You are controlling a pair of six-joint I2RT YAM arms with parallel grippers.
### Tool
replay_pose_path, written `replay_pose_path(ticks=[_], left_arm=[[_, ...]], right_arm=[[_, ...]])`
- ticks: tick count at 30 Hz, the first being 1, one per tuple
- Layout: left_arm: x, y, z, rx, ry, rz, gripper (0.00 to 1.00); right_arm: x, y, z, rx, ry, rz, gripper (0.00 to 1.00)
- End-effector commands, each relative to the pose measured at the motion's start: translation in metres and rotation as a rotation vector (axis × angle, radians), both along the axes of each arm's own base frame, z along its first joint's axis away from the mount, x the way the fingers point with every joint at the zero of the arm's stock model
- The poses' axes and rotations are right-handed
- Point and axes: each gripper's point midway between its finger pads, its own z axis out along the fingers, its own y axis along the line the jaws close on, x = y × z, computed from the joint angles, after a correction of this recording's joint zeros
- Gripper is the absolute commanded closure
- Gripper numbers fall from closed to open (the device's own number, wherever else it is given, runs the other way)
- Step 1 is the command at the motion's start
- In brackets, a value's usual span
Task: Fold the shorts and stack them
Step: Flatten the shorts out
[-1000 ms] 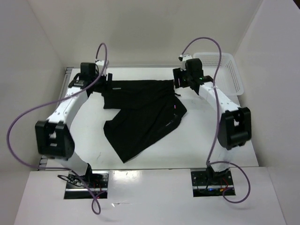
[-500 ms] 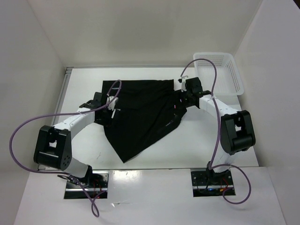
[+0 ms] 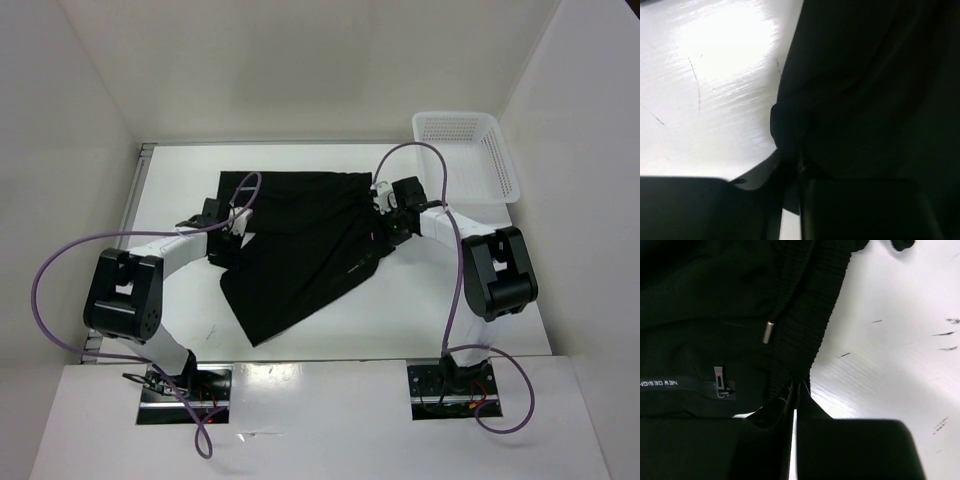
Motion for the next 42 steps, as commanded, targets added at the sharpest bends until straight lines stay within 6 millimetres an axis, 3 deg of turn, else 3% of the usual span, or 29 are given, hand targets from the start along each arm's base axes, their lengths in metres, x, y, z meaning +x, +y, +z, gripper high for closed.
replay_pose_path(ticks=[1,3,4,5,6,8,10,11,13,14,15,16,17,18,20,21,22,23,26,28,31,34,36,38,42], left_arm=[[0.018,-0.003,-0.003,-0.026,-0.029,-0.003,0.91],[0.038,0.01,0.005,0.011,-0.084,0.041,1.0],[0.05,0.019,0.009,0.032,-0.116,0.069,1.0],[0.062,0.027,0.015,0.039,-0.143,0.094,1.0],[0.087,0.04,0.033,0.04,-0.211,0.137,1.0],[0.107,0.052,0.04,0.055,-0.246,0.171,0.96],[0.125,0.052,0.054,0.05,-0.286,0.173,0.74],[0.128,0.049,0.059,0.038,-0.292,0.166,0.42],[0.127,0.047,0.069,0.027,-0.288,0.158,0.33],[0.125,0.04,0.075,0.017,-0.287,0.141,0.31],[0.114,0.037,0.084,0.001,-0.272,0.129,0.29],[0.107,0.035,0.089,-0.007,-0.26,0.123,0.29],[0.095,0.034,0.089,-0.014,-0.232,0.117,0.29],[0.068,0.027,0.09,-0.031,-0.17,0.095,0.29],[0.034,0.021,0.084,-0.044,-0.088,0.072,0.29],[0.01,0.019,0.089,-0.041,-0.055,0.062,0.29],[-0.018,0.011,0.073,-0.034,0.004,0.027,0.29],[-0.037,0.008,0.079,-0.034,0.001,0.007,0.29],[-0.077,-0.003,0.068,-0.02,0.01,-0.064,0.28],[-0.089,-0.006,0.064,-0.01,0.012,-0.09,0.28],[-0.1,-0.01,0.053,0.008,0.042,-0.125,0.27],[-0.108,-0.008,0.041,0.056,0.062,-0.145,0.27],[-0.107,-0.003,0.03,0.104,0.049,-0.143,0.27],[-0.108,0.002,0.021,0.145,0.047,-0.142,0.27],[-0.111,-0.011,0.015,0.124,0.057,-0.191,0.27]], right_arm=[[-0.018,-0.001,-0.004,-0.023,0.035,0.103,1.0],[-0.033,-0.005,0.002,-0.057,0.054,0.202,1.0],[-0.053,-0.009,-0.001,-0.068,0.113,0.238,1.0],[-0.06,-0.009,0.003,-0.069,0.126,0.265,1.0],[-0.073,-0.013,0.004,-0.079,0.14,0.309,1.0],[-0.094,-0.012,0.008,-0.058,0.185,0.344,1.0],[-0.105,-0.011,0.009,-0.036,0.198,0.353,1.0],[-0.11,-0.01,0.008,-0.026,0.202,0.357,1.0],[-0.111,-0.01,0.014,-0.024,0.179,0.358,0.99],[-0.108,-0.011,0.016,-0.029,0.163,0.345,0.84],[-0.106,-0.013,0.021,-0.042,0.143,0.339,0.44],[-0.106,-0.013,0.021,-0.042,0.143,0.339,0.37],[-0.101,-0.012,0.028,-0.039,0.111,0.339,0.34],[-0.1,-0.012,0.03,-0.038,0.102,0.339,0.29],[-0.095,-0.01,0.036,-0.036,0.083,0.339,0.27],[-0.095,-0.01,0.036,-0.036,0.083,0.339,0.26],[-0.091,-0.011,0.039,-0.043,0.07,0.335,0.26],[-0.084,-0.012,0.045,-0.062,0.042,0.355,0.26],[-0.062,-0.014,0.072,-0.117,-0.068,0.402,0.26],[-0.054,-0.016,0.089,-0.146,-0.125,0.437,0.26],[-0.069,-0.005,0.091,-0.229,-0.131,0.604,0.32],[-0.103,0.007,0.069,-0.297,-0.047,0.778,0.33],[-0.114,0.008,0.052,-0.328,0.003,0.814,0.3],[-0.118,0.007,0.033,-0.36,0.026,0.82,0.26],[-0.115,-0.006,0.004,-0.44,0.025,0.851,0.26]])
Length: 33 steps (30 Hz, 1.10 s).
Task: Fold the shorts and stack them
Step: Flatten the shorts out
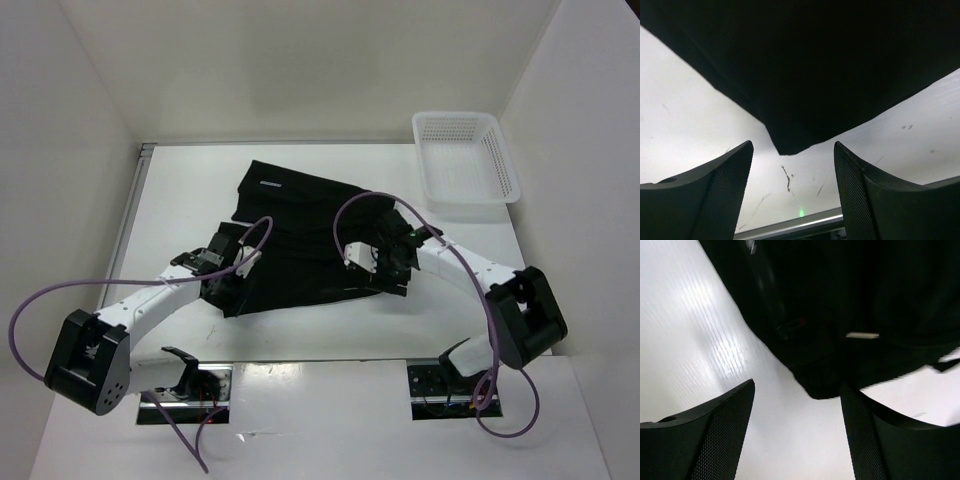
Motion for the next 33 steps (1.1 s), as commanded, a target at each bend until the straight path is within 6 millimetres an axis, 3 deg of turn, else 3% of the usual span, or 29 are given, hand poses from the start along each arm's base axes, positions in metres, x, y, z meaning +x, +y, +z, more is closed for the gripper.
replay_pose_path(ticks=[1,4,7,8,9,12,13,16,17,19,20,21,23,25,26,27,28,29,30,32,33], left_arm=[[0.015,-0.007,-0.003,-0.002,-0.057,-0.018,0.27],[0.008,-0.006,-0.014,0.005,-0.04,-0.027,0.28],[0.008,-0.008,-0.019,-0.007,-0.045,-0.03,0.32],[0.008,-0.008,-0.021,-0.01,-0.052,-0.03,0.39],[0.009,-0.007,-0.023,-0.003,-0.058,-0.027,0.45],[0.001,-0.003,-0.031,0.005,-0.04,-0.027,0.65],[-0.004,-0.006,-0.034,-0.011,-0.022,-0.035,0.79],[0.0,-0.009,-0.03,-0.032,-0.048,-0.038,1.0],[-0.001,-0.011,-0.03,-0.041,-0.044,-0.041,1.0],[-0.016,-0.008,-0.023,-0.045,0.031,-0.037,1.0],[-0.01,-0.007,-0.012,-0.059,0.038,-0.012,1.0],[-0.022,-0.002,-0.004,-0.055,0.081,-0.002,1.0],[-0.028,0.002,0.005,-0.048,0.102,0.008,1.0],[-0.048,0.0,0.013,-0.074,0.164,-0.001,1.0],[-0.052,-0.003,0.018,-0.09,0.184,-0.005,1.0],[-0.048,-0.009,0.028,-0.121,0.165,-0.013,1.0],[-0.048,-0.013,0.032,-0.145,0.17,-0.02,1.0],[-0.05,-0.018,0.033,-0.175,0.182,-0.028,0.96],[-0.047,-0.019,0.036,-0.179,0.172,-0.029,0.84],[-0.041,-0.017,0.036,-0.162,0.144,-0.025,0.55],[-0.036,-0.016,0.035,-0.154,0.125,-0.022,0.5]], right_arm=[[0.006,-0.014,-0.021,-0.088,-0.032,0.043,0.26],[0.014,-0.016,-0.033,-0.108,-0.061,0.045,0.32],[0.019,-0.013,-0.037,-0.103,-0.072,0.044,0.58],[0.018,-0.011,-0.037,-0.09,-0.066,0.049,0.65],[0.017,-0.009,-0.038,-0.082,-0.062,0.052,0.8],[0.015,-0.011,-0.038,-0.087,-0.051,0.052,1.0],[0.012,-0.01,-0.037,-0.082,-0.043,0.065,1.0],[0.002,-0.009,-0.034,-0.067,-0.011,0.087,1.0],[0.007,-0.005,-0.025,-0.049,-0.028,0.089,1.0],[-0.003,-0.003,-0.021,-0.039,0.024,0.1,1.0],[0.0,0.001,-0.009,-0.025,0.017,0.119,1.0],[-0.006,0.001,-0.002,-0.024,0.036,0.151,1.0],[-0.035,-0.002,0.012,-0.034,0.124,0.243,1.0],[-0.061,-0.001,0.015,-0.066,0.164,0.345,1.0],[-0.066,0.001,0.018,-0.058,0.142,0.364,1.0],[-0.071,0.003,0.019,-0.057,0.136,0.384,0.99],[-0.079,0.004,0.016,-0.061,0.141,0.41,0.88],[-0.072,0.009,0.021,-0.037,0.098,0.398,0.47],[-0.07,0.011,0.021,-0.026,0.089,0.371,0.34],[-0.06,0.022,0.03,0.015,0.049,0.338,0.18],[-0.057,0.025,0.035,0.026,0.039,0.323,0.18]])
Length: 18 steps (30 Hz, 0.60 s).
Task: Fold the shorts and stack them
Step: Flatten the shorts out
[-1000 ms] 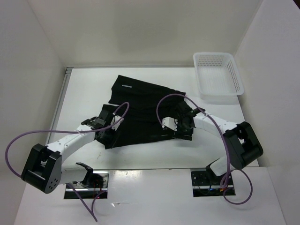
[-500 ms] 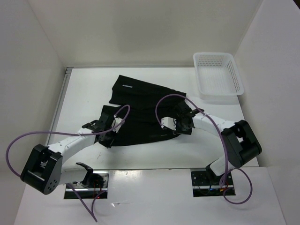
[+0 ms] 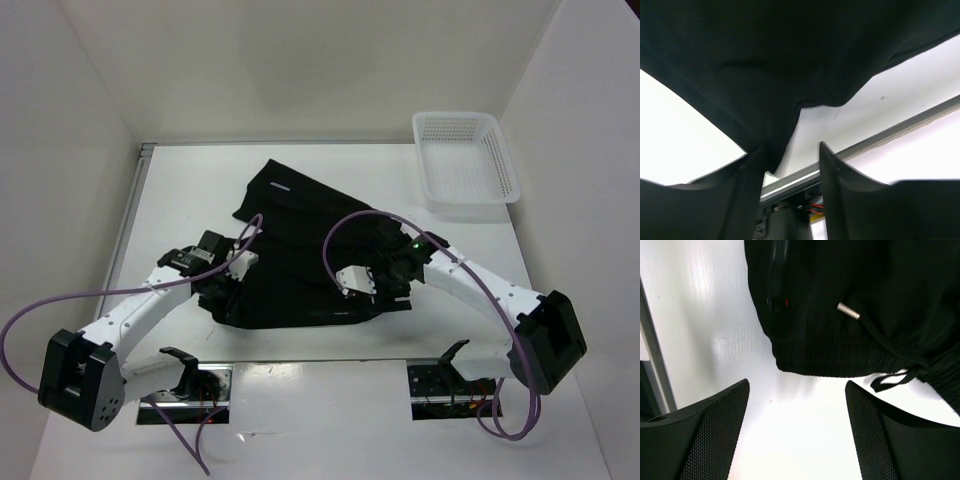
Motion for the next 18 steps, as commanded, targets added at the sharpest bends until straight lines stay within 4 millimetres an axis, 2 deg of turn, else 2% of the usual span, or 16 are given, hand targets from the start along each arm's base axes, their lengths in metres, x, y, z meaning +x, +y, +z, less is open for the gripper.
replay_pose_path(ticks=[1,2,3,4,5,7,8,9,10,11,12,14,15,16,17,18], left_arm=[[0.005,0.0,0.009,-0.02,-0.019,0.017,0.45],[0.029,-0.004,0.018,-0.048,-0.104,0.035,0.43],[0.05,0.003,0.025,-0.065,-0.169,0.092,0.34],[0.083,-0.001,0.04,-0.118,-0.295,0.116,0.3],[0.108,-0.002,0.06,-0.165,-0.379,0.134,0.28],[0.158,0.012,0.089,-0.208,-0.524,0.199,0.27],[0.176,0.017,0.083,-0.211,-0.501,0.218,0.27],[0.191,0.018,0.09,-0.239,-0.507,0.221,0.27],[0.219,0.027,0.095,-0.246,-0.508,0.248,0.27],[0.229,0.028,0.097,-0.257,-0.499,0.249,0.27],[0.236,0.024,0.098,-0.28,-0.485,0.237,0.27],[0.259,0.022,0.092,-0.285,-0.448,0.236,0.27],[0.266,0.022,0.068,-0.276,-0.375,0.246,0.25],[0.284,0.022,0.077,-0.279,-0.396,0.243,0.25],[0.291,0.021,0.07,-0.285,-0.371,0.242,0.25],[0.295,0.021,0.045,-0.276,-0.298,0.252,0.27]], right_arm=[[0.008,0.012,0.021,0.06,-0.022,-0.048,0.18],[0.017,0.022,0.029,0.104,-0.05,-0.064,0.18],[0.024,0.028,0.04,0.142,-0.085,-0.084,0.18],[0.033,0.038,0.057,0.208,-0.117,-0.133,0.18],[0.049,0.051,0.07,0.276,-0.174,-0.159,0.18],[0.068,0.065,0.091,0.379,-0.207,-0.271,0.21],[0.081,0.067,0.097,0.427,-0.205,-0.333,0.21],[0.1,0.073,0.114,0.498,-0.231,-0.386,0.22],[0.113,0.074,0.103,0.513,-0.167,-0.499,0.22],[0.136,0.063,0.111,0.544,-0.175,-0.6,0.21],[0.157,0.06,0.099,0.536,-0.167,-0.686,0.21],[0.184,0.042,0.099,0.558,-0.168,-0.845,0.22],[0.195,0.039,0.087,0.553,-0.146,-0.894,0.22],[0.201,0.035,0.081,0.561,-0.117,-0.961,0.24],[0.214,0.025,0.083,0.581,-0.119,-1.007,0.24],[0.22,0.024,0.079,0.589,-0.104,-1.028,0.25]])
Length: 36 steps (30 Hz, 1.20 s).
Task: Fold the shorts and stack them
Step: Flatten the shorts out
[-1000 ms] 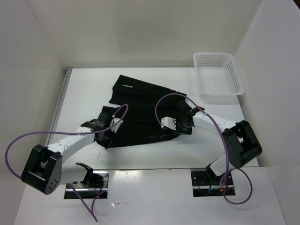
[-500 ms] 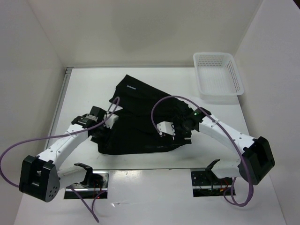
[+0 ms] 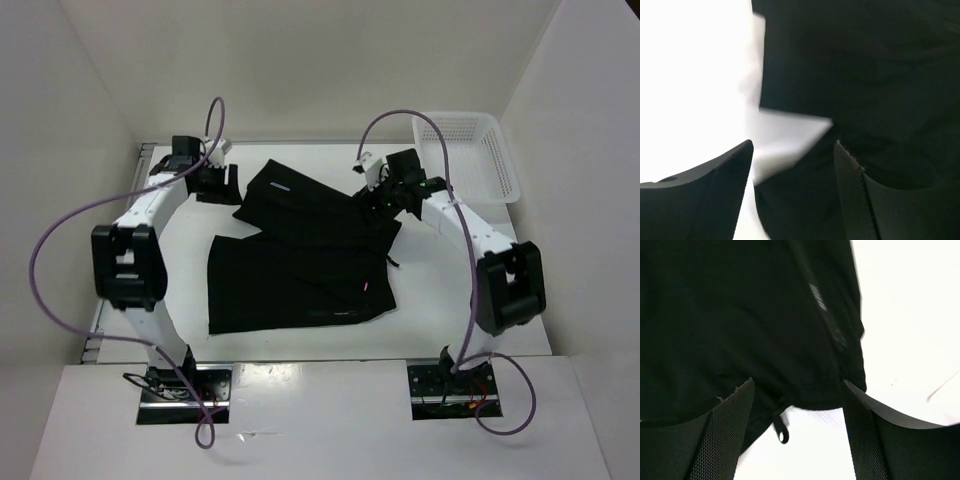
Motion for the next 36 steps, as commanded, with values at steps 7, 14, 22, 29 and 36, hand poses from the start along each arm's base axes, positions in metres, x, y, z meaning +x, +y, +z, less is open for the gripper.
replay_pose_path(ticks=[7,14,22,29,36], left_arm=[[0.033,-0.011,-0.068,0.023,0.095,-0.021,0.28],[0.039,0.003,-0.1,0.135,0.102,0.04,0.31],[0.041,-0.009,-0.124,0.159,0.133,0.019,0.69],[-0.009,0.022,-0.117,0.2,0.238,0.078,1.0],[-0.069,0.031,-0.091,0.169,0.312,0.088,0.81]], right_arm=[[0.054,-0.04,-0.049,0.037,0.09,-0.277,0.28],[0.06,-0.05,-0.08,-0.011,0.132,-0.278,0.28],[0.074,-0.053,-0.069,-0.016,0.087,-0.278,0.28],[0.074,-0.06,-0.063,-0.051,0.056,-0.275,0.28],[0.091,-0.04,-0.041,0.039,0.033,-0.232,0.28]])
